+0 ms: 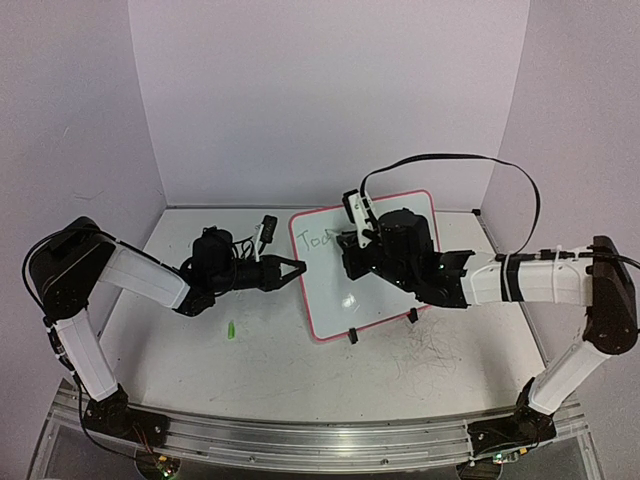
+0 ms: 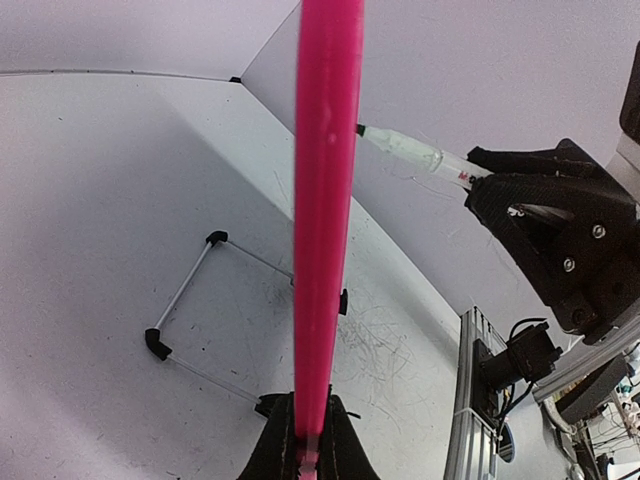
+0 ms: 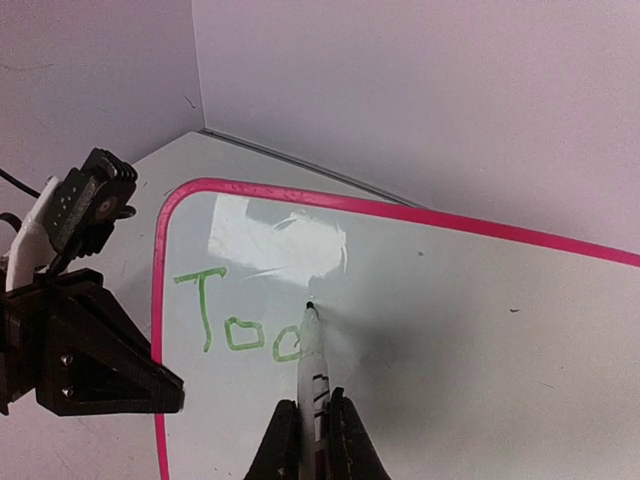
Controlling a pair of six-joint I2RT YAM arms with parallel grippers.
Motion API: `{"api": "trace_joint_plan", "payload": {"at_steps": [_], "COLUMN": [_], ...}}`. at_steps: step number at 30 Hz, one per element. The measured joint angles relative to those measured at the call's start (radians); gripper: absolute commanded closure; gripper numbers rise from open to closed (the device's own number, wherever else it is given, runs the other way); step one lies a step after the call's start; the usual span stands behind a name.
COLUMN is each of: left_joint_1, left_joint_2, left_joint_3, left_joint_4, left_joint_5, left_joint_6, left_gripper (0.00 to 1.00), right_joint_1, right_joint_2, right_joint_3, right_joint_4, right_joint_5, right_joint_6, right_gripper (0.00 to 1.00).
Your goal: Write a sentence on the whiteboard
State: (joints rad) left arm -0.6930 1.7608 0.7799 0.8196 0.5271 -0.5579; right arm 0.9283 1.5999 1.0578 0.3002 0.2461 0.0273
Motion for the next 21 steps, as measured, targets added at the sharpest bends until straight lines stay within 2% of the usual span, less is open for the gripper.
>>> {"api": "trace_joint_plan", "payload": {"at_steps": [21], "left_joint_1": [0.000], "left_joint_2": [0.000], "left_joint_3": [0.000], "left_joint_4": [-0.004], "left_joint_5": [-0.007], "left_joint_6": [0.002], "left_gripper": [1.00], "right_joint_1": [0.000], "right_joint_2": [0.007], "right_joint_3": [-0.001], "right_joint_4": [0.018], "right_joint_5": [0.010], "right_joint_6": [0.013], "right_gripper": [1.00]}}
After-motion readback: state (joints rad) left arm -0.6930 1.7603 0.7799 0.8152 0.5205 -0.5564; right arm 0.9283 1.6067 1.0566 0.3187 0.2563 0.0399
